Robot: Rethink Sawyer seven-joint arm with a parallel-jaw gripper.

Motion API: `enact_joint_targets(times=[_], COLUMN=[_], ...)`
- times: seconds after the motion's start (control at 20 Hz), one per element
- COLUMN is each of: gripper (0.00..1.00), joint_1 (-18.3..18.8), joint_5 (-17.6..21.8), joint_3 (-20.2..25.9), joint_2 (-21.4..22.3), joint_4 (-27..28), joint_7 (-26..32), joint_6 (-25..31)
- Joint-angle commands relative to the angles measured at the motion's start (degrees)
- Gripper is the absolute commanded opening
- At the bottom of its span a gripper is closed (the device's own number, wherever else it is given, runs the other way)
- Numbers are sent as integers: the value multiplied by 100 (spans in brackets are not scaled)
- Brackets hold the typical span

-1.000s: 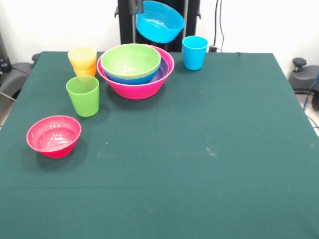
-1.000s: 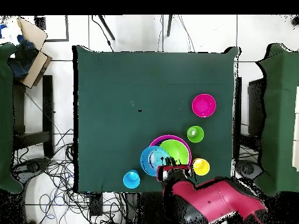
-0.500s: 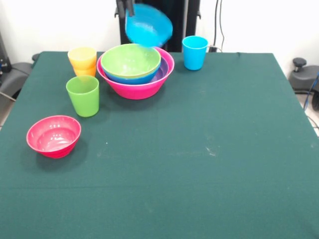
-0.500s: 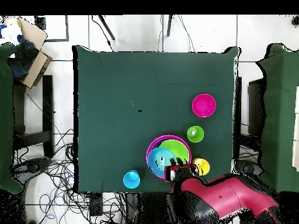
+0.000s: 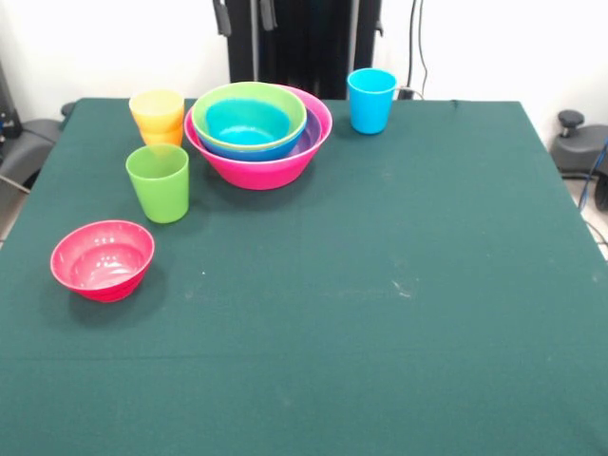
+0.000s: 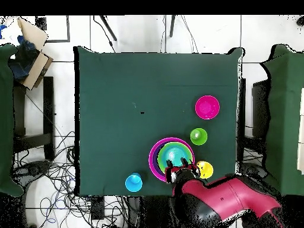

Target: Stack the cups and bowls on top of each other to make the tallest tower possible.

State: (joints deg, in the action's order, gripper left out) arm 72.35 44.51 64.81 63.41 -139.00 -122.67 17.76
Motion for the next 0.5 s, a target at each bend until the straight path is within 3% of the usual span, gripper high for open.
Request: enact_joint_targets(times=[0.05, 0.5], gripper=[100, 100], joint_1=[-283, -399], joint_5=[281, 201], joint_3=[469, 545], joint_2=[133, 290], joint_4=[118, 104], joint_7=[1125, 959], joint_6=[296, 359])
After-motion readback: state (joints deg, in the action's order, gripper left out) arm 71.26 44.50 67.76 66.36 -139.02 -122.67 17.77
